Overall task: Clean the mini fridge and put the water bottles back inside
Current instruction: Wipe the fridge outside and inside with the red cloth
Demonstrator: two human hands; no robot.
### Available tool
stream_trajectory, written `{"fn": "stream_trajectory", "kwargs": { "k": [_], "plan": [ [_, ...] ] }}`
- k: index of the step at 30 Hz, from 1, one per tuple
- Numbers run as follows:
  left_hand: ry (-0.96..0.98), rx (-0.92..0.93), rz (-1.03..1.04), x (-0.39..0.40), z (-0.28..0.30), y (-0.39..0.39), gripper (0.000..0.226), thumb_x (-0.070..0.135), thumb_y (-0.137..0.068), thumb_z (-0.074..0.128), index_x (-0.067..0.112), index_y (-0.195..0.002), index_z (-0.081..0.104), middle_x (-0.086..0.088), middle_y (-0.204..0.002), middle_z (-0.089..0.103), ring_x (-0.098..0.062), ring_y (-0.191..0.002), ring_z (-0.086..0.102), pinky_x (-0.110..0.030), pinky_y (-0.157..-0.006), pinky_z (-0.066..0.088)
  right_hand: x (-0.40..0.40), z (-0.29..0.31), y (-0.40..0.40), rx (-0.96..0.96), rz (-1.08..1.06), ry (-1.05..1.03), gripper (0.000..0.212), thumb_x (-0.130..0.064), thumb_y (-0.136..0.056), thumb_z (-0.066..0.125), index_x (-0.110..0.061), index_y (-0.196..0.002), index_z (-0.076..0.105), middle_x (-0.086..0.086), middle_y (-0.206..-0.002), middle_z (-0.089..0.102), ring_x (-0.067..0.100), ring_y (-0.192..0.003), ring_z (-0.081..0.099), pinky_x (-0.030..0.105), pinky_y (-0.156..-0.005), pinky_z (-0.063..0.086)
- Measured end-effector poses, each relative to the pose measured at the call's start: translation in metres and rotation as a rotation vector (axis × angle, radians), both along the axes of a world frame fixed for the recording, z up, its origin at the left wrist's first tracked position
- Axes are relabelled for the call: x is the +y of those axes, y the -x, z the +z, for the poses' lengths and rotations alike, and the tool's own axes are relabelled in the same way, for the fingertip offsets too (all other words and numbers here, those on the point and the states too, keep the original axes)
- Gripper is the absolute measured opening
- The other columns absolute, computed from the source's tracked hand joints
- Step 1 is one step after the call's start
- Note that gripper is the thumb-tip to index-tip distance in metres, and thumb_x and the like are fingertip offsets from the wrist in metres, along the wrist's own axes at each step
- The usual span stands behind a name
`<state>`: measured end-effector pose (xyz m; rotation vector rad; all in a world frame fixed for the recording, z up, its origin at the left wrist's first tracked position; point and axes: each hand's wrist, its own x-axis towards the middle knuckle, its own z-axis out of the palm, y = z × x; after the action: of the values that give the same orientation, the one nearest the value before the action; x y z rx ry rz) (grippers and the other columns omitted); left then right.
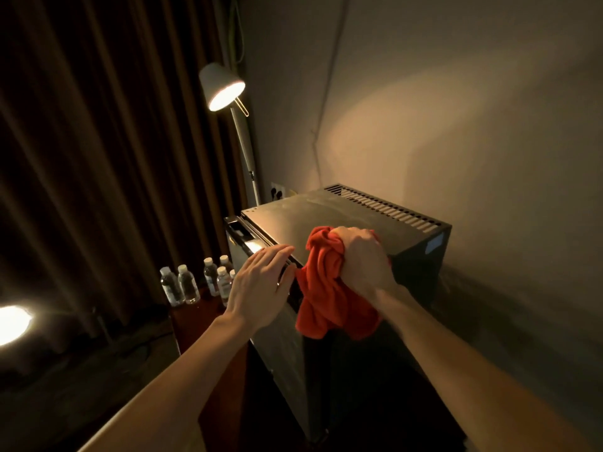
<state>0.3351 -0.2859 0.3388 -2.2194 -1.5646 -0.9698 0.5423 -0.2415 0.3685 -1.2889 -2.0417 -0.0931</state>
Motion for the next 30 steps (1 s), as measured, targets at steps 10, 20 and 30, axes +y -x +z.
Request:
{"fn": "stream_trajectory", "kwargs": {
  "k": [10, 20, 30],
  "plan": [
    [0.057, -0.066, -0.037, 0.070, -0.006, 0.081, 0.037, 0.030, -0.101, 0.049, 0.010, -0.131, 0.059, -0.008, -0.131, 0.062, -0.023, -0.123, 0.056, -0.043, -0.100, 0.048, 0.047, 0.010, 0.049, -0.127, -0.153, 0.116, 0.022, -0.009, -0.083, 0.053, -0.014, -0.103, 0.061, 0.014, -0.101, 0.063, 0.038, -0.098, 0.059, 0.043, -0.085, 0.047],
    [0.084, -0.072, -0.304, 0.131, -0.012, 0.106, 0.036, 0.030, -0.099, 0.052, 0.009, -0.127, 0.061, -0.007, -0.127, 0.064, -0.023, -0.118, 0.058, -0.039, -0.102, 0.046, 0.043, 0.017, 0.099, -0.139, -0.376, 0.202, 0.030, -0.005, -0.081, 0.054, -0.018, -0.108, 0.058, 0.008, -0.110, 0.060, 0.034, -0.107, 0.056, 0.044, -0.086, 0.050],
    [0.013, -0.029, -0.493, 0.117, 0.002, 0.069, 0.022, 0.027, -0.096, 0.053, 0.019, -0.111, 0.066, 0.001, -0.117, 0.065, -0.018, -0.104, 0.059, -0.029, -0.091, 0.046, 0.013, 0.013, 0.098, -0.139, -0.477, 0.417, 0.068, -0.039, -0.080, 0.065, -0.043, -0.138, 0.029, -0.010, -0.157, 0.021, 0.034, -0.148, 0.001, 0.082, -0.098, 0.013]
  ]
}}
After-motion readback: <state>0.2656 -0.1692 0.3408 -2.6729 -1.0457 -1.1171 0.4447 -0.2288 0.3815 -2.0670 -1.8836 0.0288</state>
